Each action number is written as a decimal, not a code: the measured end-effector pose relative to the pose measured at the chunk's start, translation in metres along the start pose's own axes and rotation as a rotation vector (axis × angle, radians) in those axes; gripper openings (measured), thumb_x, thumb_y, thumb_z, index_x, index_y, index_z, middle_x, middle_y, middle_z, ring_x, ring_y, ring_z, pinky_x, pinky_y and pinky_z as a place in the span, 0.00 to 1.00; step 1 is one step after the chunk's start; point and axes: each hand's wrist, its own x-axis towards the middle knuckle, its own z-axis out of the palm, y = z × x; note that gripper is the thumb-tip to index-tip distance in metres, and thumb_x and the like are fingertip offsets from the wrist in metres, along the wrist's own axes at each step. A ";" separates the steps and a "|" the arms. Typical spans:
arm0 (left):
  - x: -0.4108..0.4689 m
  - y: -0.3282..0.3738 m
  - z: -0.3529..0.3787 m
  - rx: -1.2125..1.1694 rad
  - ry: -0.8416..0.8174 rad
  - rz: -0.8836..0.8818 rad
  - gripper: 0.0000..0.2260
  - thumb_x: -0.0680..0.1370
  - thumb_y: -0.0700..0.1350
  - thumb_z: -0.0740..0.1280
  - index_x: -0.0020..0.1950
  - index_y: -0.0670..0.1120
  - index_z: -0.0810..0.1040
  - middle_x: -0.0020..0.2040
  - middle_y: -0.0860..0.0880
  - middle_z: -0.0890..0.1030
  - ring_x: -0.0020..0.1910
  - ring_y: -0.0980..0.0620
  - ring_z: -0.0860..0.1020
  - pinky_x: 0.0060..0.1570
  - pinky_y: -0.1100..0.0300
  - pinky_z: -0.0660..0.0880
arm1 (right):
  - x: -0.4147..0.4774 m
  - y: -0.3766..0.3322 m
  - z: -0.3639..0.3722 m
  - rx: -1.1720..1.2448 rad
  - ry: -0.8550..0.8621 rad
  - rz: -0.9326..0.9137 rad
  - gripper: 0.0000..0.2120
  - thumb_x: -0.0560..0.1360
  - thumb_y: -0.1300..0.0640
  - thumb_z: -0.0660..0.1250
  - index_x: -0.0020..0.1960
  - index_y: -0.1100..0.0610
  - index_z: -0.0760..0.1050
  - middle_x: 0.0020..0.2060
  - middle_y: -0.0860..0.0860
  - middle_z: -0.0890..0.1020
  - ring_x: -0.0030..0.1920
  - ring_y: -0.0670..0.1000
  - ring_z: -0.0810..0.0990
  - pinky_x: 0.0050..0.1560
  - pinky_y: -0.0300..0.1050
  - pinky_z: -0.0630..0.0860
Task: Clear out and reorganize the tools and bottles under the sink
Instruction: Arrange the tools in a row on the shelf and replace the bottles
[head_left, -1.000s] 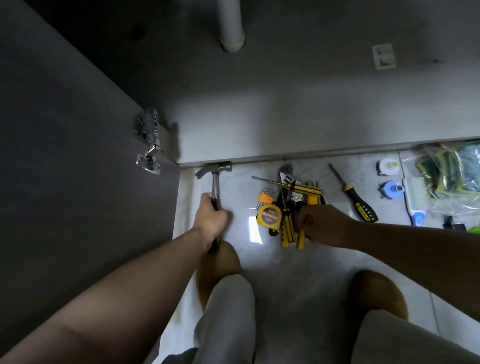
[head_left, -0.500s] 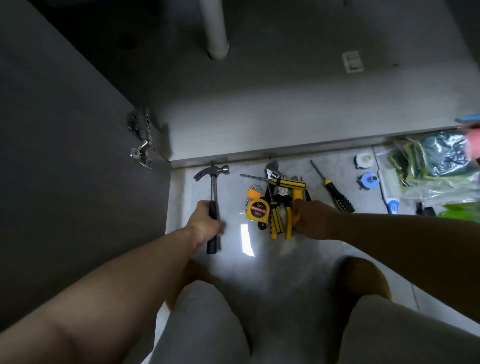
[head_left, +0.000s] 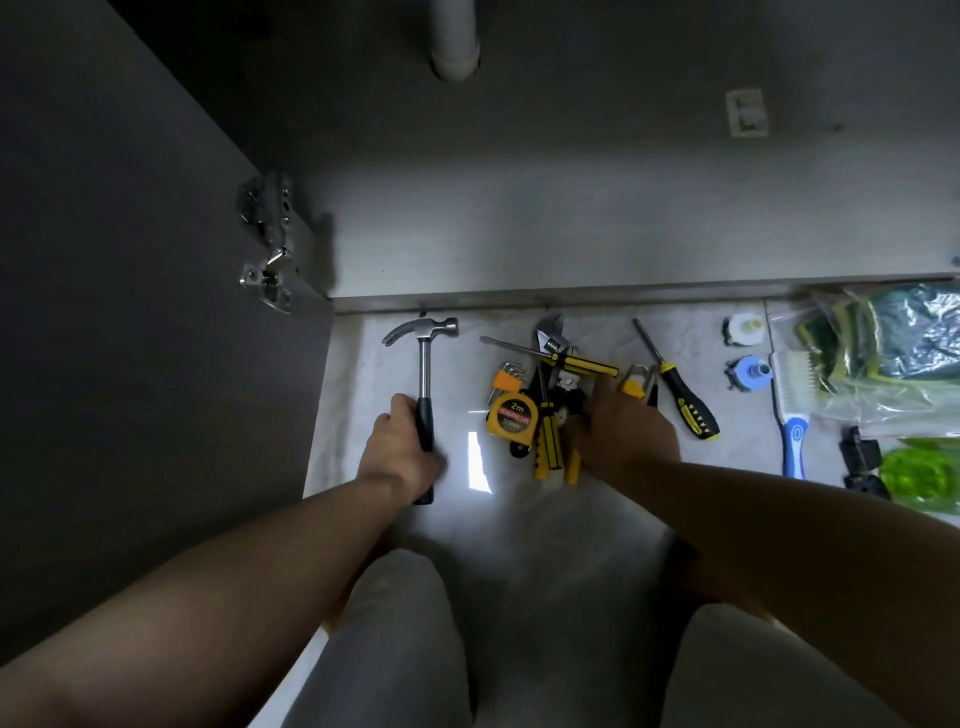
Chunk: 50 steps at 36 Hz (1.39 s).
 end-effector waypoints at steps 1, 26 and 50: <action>0.000 0.000 0.001 0.004 0.004 -0.003 0.23 0.73 0.38 0.71 0.64 0.49 0.66 0.56 0.45 0.75 0.49 0.47 0.73 0.47 0.56 0.70 | 0.001 0.006 -0.004 -0.001 -0.005 -0.016 0.18 0.79 0.44 0.61 0.62 0.54 0.66 0.50 0.56 0.81 0.49 0.61 0.82 0.42 0.50 0.76; -0.025 0.074 0.038 0.424 -0.146 0.562 0.29 0.77 0.61 0.64 0.77 0.65 0.60 0.76 0.50 0.55 0.75 0.44 0.57 0.67 0.41 0.71 | 0.011 0.012 -0.028 -0.070 -0.212 0.114 0.12 0.79 0.51 0.65 0.53 0.60 0.77 0.49 0.57 0.82 0.50 0.57 0.84 0.48 0.49 0.81; -0.019 0.041 0.039 0.069 -0.063 0.473 0.25 0.75 0.45 0.73 0.71 0.54 0.73 0.65 0.49 0.68 0.66 0.47 0.70 0.64 0.51 0.75 | 0.010 -0.027 0.000 -0.092 -0.217 -0.128 0.17 0.78 0.56 0.64 0.66 0.56 0.68 0.61 0.58 0.73 0.58 0.63 0.78 0.49 0.52 0.76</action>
